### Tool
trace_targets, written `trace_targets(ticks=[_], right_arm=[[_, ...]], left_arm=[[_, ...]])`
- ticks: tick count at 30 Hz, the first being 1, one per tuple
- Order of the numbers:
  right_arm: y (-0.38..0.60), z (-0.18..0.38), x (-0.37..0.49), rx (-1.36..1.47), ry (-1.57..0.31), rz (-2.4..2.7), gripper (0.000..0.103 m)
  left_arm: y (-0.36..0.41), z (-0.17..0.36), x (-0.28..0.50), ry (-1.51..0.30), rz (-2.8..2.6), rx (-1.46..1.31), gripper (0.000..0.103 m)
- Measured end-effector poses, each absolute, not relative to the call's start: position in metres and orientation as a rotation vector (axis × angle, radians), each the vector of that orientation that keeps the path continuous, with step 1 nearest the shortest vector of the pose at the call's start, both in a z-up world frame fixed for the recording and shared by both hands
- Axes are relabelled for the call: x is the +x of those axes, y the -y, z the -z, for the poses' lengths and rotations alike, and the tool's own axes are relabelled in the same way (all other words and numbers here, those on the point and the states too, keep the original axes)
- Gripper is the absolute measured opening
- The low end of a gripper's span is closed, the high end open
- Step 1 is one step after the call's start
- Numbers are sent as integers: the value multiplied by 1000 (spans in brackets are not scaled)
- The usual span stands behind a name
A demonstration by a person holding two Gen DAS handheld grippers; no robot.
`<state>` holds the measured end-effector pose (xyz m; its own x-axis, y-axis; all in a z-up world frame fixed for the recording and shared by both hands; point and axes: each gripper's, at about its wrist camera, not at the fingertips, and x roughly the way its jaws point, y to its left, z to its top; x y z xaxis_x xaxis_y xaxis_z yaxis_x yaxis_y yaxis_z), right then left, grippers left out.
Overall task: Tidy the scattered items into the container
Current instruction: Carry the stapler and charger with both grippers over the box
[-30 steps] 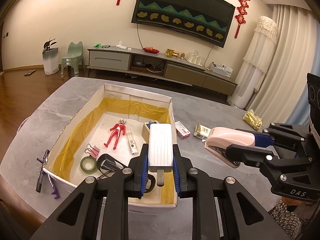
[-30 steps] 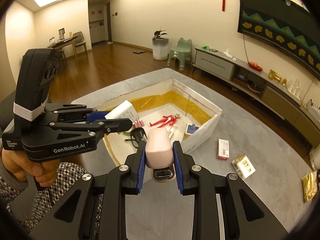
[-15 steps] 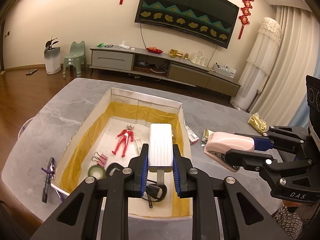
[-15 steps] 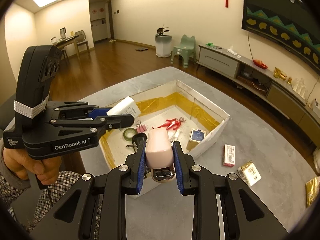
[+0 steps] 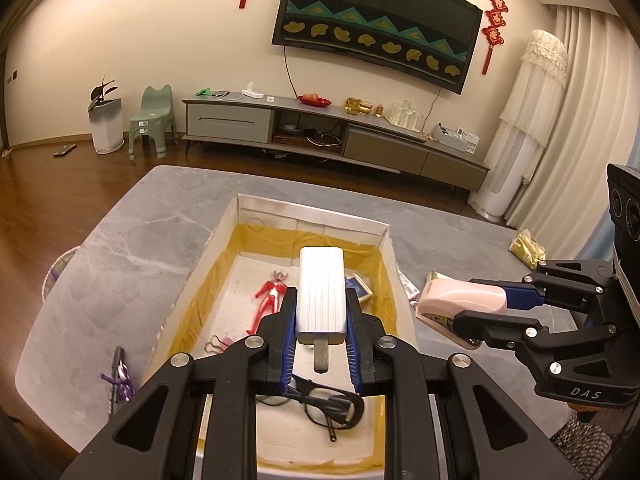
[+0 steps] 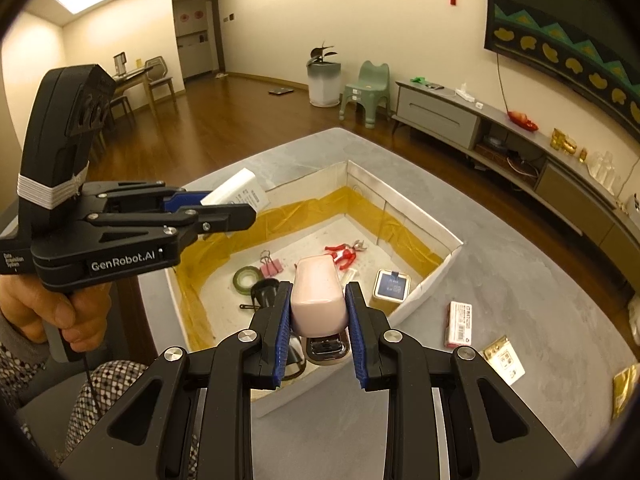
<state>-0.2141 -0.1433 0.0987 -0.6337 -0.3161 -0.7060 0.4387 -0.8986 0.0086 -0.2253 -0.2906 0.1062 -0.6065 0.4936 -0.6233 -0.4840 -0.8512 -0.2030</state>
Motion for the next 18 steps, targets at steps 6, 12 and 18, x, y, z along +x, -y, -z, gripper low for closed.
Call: trace_targets(ticks=[6,12,18], right_arm=[[145,-95,-233,1062,-225,2497,27],[148,-92,-252,1087,-226,2492,27],[154,-88,-269,1104,-242,2487,27]], left_arm=[[292,-110,-242,-29,-2414,-947,22],[288,-109,-259,-74,-2404,-963,22],[283,-104,-274,-116,-2385,-988,22]])
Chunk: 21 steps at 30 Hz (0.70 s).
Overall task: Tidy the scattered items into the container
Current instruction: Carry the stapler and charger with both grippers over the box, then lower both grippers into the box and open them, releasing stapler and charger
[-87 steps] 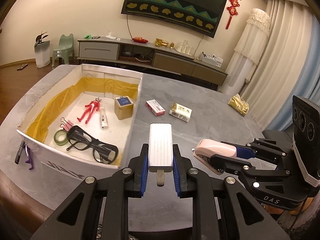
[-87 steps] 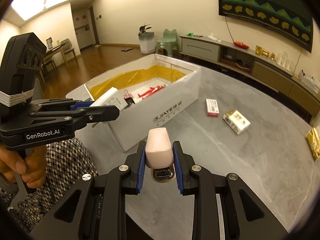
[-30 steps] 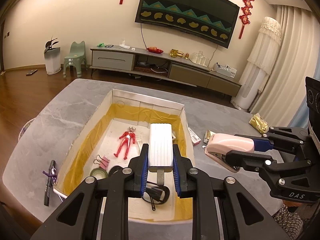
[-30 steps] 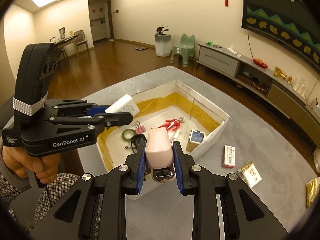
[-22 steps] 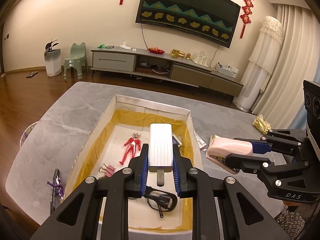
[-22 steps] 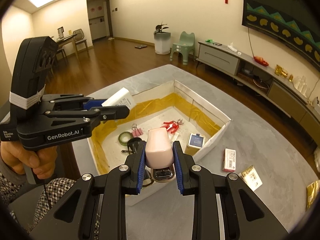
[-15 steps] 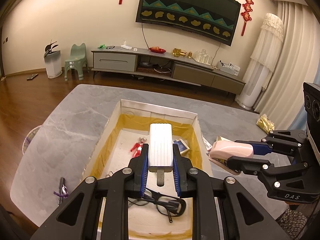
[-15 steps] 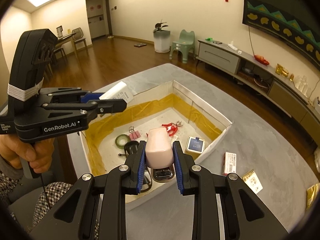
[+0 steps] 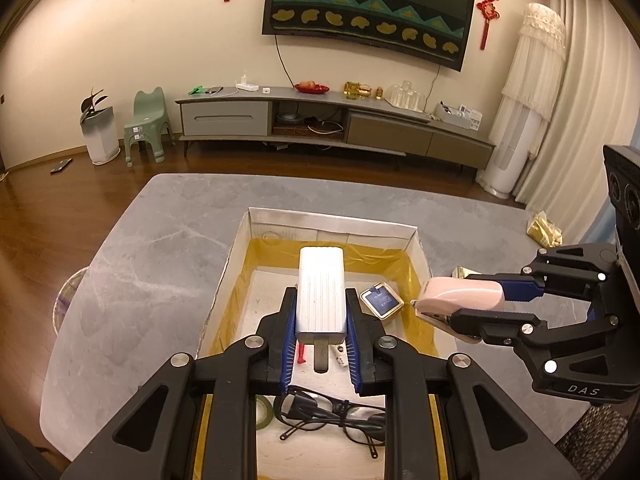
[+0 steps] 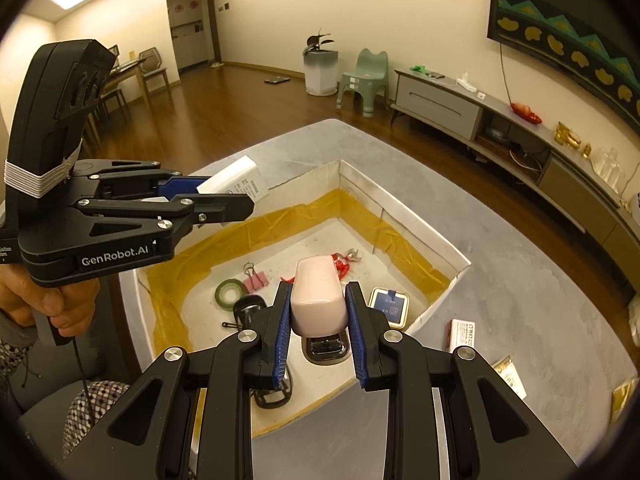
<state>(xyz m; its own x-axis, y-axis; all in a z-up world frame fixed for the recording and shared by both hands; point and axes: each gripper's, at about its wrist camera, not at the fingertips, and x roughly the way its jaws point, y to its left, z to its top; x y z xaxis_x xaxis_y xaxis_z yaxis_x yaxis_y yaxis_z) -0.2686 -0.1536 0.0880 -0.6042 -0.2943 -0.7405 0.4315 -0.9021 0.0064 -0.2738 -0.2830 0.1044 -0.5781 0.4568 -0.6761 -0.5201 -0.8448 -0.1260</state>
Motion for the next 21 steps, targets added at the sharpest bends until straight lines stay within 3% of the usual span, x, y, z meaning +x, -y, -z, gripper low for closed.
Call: trace_targets(ticks=[21], right_arm=[[153,-59,-342,1254,-195,2458,27]], left_arm=[[264,-63,-342,-179,-2319,-1184,22]])
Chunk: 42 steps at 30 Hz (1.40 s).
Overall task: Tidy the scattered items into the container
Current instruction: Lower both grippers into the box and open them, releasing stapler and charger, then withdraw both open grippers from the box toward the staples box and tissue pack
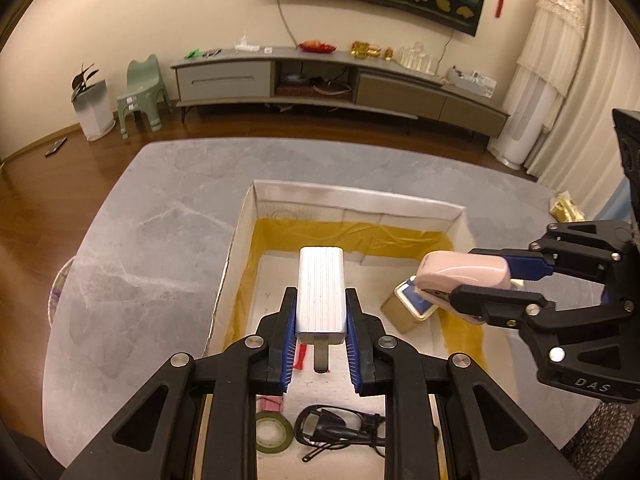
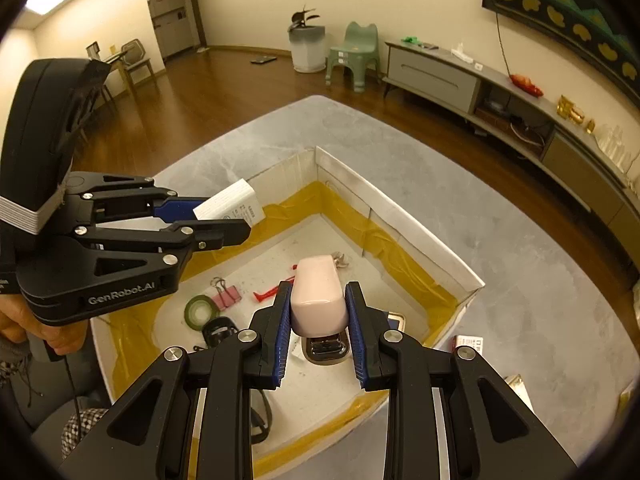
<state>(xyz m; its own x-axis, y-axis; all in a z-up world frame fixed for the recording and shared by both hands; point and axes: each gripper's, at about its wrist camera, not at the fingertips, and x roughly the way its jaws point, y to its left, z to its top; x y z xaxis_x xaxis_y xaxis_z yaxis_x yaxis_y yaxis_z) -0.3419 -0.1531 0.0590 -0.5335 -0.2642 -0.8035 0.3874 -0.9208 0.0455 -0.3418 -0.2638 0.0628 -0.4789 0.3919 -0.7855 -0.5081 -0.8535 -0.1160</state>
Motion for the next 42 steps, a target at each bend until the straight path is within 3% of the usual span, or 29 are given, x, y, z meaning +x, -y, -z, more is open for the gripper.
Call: trace_targets(ticks=[13,16,42], right_arm=[[160,-28,-397,1356,-183,2450,28],[159,-21,-403,1354,-175,2463,31],[150,-10,-352,1404,-157,2376,32]], left_arm=[[259,-25,-375,-226,-2335,-1300,22],[260,-18,-382,-218,-2352,-1317,30],[264,-48,-315,-306,-2327,-1228,34]])
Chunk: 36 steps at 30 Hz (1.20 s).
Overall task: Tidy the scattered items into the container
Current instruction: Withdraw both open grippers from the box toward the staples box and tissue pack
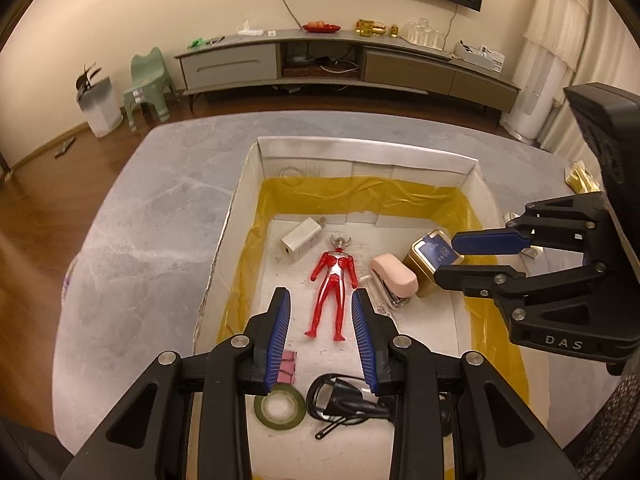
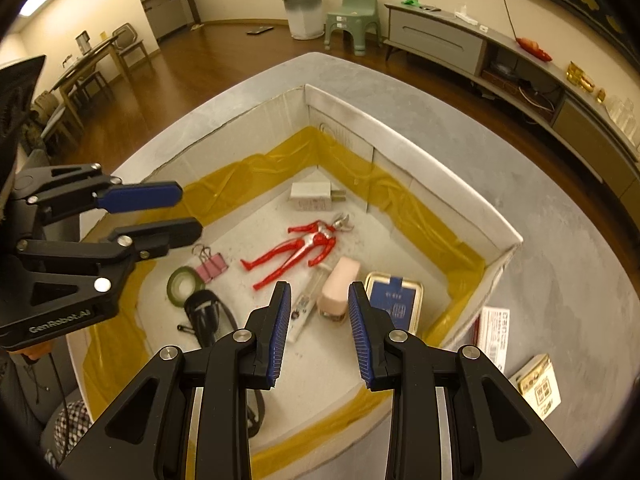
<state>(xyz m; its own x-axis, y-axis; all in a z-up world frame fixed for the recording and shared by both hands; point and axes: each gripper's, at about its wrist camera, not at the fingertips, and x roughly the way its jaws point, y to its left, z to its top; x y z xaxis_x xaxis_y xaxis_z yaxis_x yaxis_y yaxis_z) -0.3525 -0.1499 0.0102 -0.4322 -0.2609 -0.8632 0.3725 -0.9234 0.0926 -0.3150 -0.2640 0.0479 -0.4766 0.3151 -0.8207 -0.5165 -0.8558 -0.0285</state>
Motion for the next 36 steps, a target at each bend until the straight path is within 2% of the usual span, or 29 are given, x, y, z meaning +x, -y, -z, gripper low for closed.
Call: trace_targets(ticks=[36], right_arm=[[120,-34,-246,1358,-123,2322,32]], left_arm=[[243,-83,-187,-434,-2272,-1162,34]])
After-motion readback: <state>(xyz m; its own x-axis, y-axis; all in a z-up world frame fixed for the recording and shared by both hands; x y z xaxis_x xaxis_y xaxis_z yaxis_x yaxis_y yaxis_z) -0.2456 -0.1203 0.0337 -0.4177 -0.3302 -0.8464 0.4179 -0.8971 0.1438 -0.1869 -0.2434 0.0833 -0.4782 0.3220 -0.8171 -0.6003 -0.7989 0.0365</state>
